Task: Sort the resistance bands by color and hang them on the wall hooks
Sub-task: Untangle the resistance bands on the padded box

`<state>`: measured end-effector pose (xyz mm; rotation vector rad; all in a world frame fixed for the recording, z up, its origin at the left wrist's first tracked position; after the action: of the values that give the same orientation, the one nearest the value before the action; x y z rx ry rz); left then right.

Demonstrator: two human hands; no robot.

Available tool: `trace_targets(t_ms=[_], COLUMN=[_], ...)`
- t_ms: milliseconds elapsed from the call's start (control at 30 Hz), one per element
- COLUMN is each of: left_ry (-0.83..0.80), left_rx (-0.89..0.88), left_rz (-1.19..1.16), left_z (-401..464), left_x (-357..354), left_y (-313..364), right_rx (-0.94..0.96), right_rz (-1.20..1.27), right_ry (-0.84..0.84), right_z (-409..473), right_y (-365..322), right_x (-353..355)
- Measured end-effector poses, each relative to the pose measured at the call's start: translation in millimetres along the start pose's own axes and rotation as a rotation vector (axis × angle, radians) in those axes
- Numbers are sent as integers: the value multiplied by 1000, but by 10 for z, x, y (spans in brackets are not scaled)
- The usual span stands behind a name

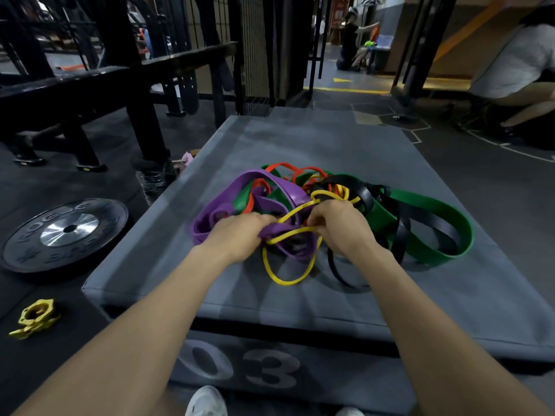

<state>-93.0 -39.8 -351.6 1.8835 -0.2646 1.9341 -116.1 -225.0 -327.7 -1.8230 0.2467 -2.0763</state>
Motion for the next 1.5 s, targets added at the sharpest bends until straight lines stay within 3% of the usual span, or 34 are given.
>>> trace_targets(t_ms=[133, 200, 267, 333, 433, 533, 733, 833, 933, 1067, 1233, 1400, 1500], left_ry=[333, 442, 440, 267, -103, -214, 412, 405, 264, 96, -42, 235, 401], left_rx=[241, 400, 514, 545, 484, 420, 186, 15, -115, -54, 102, 80, 77], left_rz=[-352, -422, -360, -131, 125, -6, -329, -365, -223, 112, 247, 79, -126], left_z=[0, -41, -100, -165, -217, -197, 137, 347, 575, 746, 745, 731, 707], left_x=[253, 347, 396, 382, 303, 305, 355, 254, 160, 17, 100, 271, 378], left_y=[-219, -305, -327, -291, -199, -94, 175, 476, 658, 609, 499, 559, 554], right_rx=[12, 8, -33, -72, -82, -104, -126, -111, -102, -59, 70, 207, 90], right_rz=[77, -34, -104, -111, -84, -55, 21, 64, 121, 201, 260, 94, -98], right_ry=[9, 47, 51, 72, 128, 97, 105, 143, 176, 231, 204, 123, 102], right_z=[3, -16, -38, -46, -25, -17, -26, -6, 33, 107, 128, 195, 219], right_y=[13, 9, 37, 89, 156, 206, 310, 361, 424, 509, 542, 407, 354], right_x=[11, 36, 67, 111, 153, 169, 225, 226, 211, 235, 247, 208, 162])
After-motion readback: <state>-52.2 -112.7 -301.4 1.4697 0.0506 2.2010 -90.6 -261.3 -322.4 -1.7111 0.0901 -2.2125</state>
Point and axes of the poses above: each hand's wrist, its own z-axis towards the middle knuckle, its own x-axis out of the back of the hand, y = z × x, the point moved 2 cm from there along z, towards the middle knuckle, and after that the axes turned 2 degrees about -y, right-handed, at the moved point
